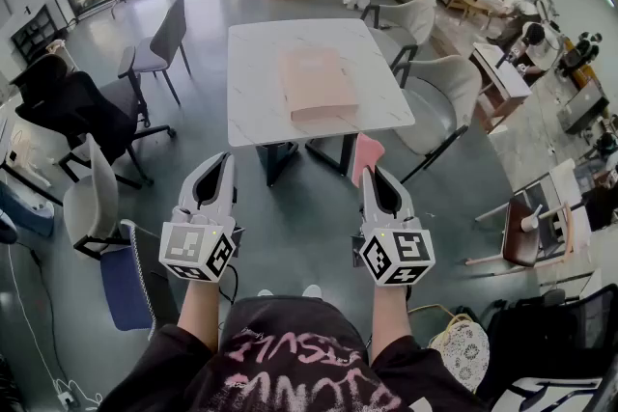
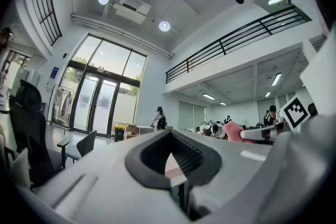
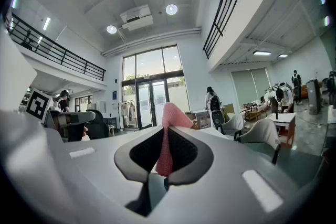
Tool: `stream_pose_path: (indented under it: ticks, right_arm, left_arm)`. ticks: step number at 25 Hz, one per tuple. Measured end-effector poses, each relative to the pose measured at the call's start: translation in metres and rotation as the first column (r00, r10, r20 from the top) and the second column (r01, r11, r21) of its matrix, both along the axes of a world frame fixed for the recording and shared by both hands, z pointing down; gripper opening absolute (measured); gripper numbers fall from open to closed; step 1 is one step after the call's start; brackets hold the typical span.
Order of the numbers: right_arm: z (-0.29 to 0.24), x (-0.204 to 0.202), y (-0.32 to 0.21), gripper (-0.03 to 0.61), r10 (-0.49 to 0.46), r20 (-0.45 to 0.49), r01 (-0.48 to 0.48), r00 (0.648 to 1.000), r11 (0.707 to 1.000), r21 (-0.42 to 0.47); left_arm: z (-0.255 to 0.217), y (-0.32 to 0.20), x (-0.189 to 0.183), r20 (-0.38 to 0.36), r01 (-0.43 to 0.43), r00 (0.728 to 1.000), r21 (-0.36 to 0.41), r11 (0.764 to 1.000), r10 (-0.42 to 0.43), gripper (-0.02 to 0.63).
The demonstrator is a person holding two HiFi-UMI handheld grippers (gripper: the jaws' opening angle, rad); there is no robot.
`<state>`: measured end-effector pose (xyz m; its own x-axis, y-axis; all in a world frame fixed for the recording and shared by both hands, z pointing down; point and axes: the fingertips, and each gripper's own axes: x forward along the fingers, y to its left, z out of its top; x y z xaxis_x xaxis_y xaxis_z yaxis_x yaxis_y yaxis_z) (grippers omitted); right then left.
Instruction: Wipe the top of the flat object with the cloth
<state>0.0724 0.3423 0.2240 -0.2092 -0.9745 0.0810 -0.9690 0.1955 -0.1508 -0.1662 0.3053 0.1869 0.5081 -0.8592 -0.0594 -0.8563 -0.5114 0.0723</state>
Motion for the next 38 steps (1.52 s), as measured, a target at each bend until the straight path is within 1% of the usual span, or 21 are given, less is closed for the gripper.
stream_pose_path:
  ticks: [9, 18, 22, 27, 34, 38]
  right_arm:
    - [0.000, 0.004, -0.002, 0.035, -0.010, 0.006, 0.010, 1.000, 1.000, -0.006]
    - [0.009, 0.015, -0.002, 0.035, 0.001, 0.014, 0.000, 1.000, 1.000, -0.009]
    - [0.012, 0.027, -0.001, 0.037, -0.003, 0.036, 0.004, 0.999, 1.000, -0.011]
    - [0.015, 0.044, -0.005, 0.037, -0.018, 0.051, 0.018, 0.999, 1.000, 0.000]
    - [0.018, 0.072, -0.007, 0.038, -0.031, 0.061, 0.031, 0.998, 0.999, 0.006]
    - [0.021, 0.081, -0.010, 0.038, -0.046, 0.069, 0.046, 0.997, 0.999, -0.001]
  left_arm:
    - [-0.001, 0.001, 0.008, 0.007, -0.008, 1.000, -0.006, 1.000, 0.008, 0.000]
    - [0.011, 0.000, 0.016, 0.017, -0.010, 1.000, -0.025, 1.000, 0.010, 0.000]
    - [0.012, 0.001, 0.030, 0.031, -0.017, 0.999, -0.028, 0.999, 0.018, 0.000]
    - [0.012, 0.001, 0.059, 0.077, -0.037, 0.996, -0.006, 0.999, 0.037, 0.000]
    - [0.013, 0.003, 0.095, 0.090, -0.053, 0.995, -0.003, 0.999, 0.053, 0.000]
    - [0.016, -0.001, 0.108, 0.100, -0.052, 0.994, -0.009, 0.999, 0.053, 0.000]
